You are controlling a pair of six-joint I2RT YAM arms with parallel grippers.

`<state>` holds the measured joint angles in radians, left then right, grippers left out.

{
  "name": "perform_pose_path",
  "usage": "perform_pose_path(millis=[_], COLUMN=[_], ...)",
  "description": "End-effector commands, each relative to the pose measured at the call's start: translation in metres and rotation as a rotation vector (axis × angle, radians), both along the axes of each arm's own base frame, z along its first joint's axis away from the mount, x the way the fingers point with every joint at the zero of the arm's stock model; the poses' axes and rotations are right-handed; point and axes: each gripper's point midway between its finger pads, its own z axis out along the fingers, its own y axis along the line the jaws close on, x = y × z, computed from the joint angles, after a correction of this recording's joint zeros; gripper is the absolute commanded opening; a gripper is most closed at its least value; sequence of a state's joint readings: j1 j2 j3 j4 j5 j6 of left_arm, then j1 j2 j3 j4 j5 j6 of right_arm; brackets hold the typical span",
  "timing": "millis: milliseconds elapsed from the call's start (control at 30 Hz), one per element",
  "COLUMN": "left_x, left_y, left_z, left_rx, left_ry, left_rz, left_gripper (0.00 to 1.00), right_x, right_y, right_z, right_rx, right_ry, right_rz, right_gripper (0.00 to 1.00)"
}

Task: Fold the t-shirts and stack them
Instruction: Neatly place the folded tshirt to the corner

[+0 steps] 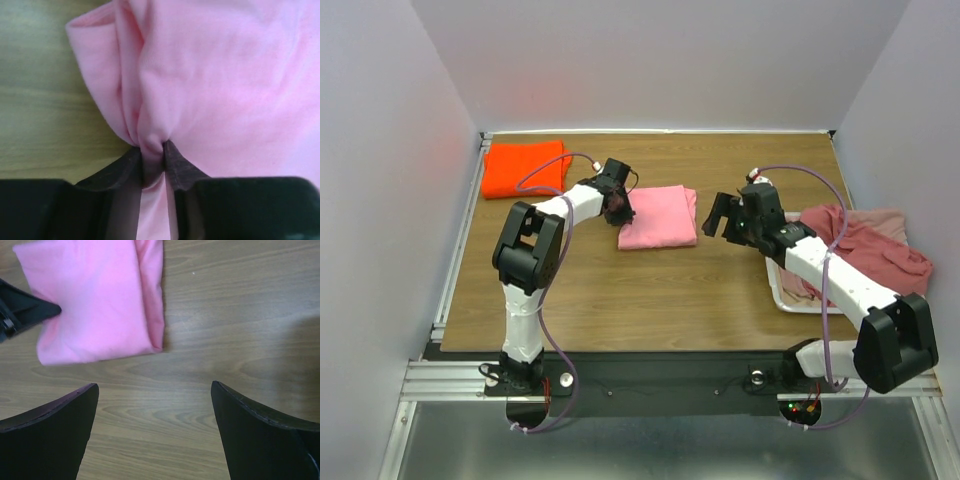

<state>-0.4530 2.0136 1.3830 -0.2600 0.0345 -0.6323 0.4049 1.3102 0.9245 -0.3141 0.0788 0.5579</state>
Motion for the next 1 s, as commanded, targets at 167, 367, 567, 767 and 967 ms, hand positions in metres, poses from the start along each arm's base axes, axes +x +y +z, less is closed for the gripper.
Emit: perform_pose_path(millis=[167,367,567,767,967], left_x=[0.043,0.087,0.115,0.142,0.160], left_y=[0.053,0.088,0.120,0.155,0.197], left_z=[0.013,0.091,0.138,0.173,0.205], left_rx=[0.450,0.763,1.025,1.140,1.203], left_ry=[-0.131,-0.331,-0.413,-0.441,-0.464], left_rz=[-0.007,-0.044,-0.027,-0.015,0.018], left_gripper=[0.00,0.00,0.00,0.00,0.00], right_x=[-0.014,-0.018,-0.018,-0.017,-0.012], right_y=[-0.026,-0.038,-0.035,-0.039,-0.049], right_z=[-0.016,-0.029,-0.036,-0.050,-0.056], right_rx=[-0.063,-0.115,-0.126,-0.170,-0.219], right_ry=[-0.017,0.000,0.020,0.051,0.057], right_rz=[-0.080,-0.103,-0.083,-0.085,-0.122], right_gripper=[1.00,1.00,1.00,1.00,1.00])
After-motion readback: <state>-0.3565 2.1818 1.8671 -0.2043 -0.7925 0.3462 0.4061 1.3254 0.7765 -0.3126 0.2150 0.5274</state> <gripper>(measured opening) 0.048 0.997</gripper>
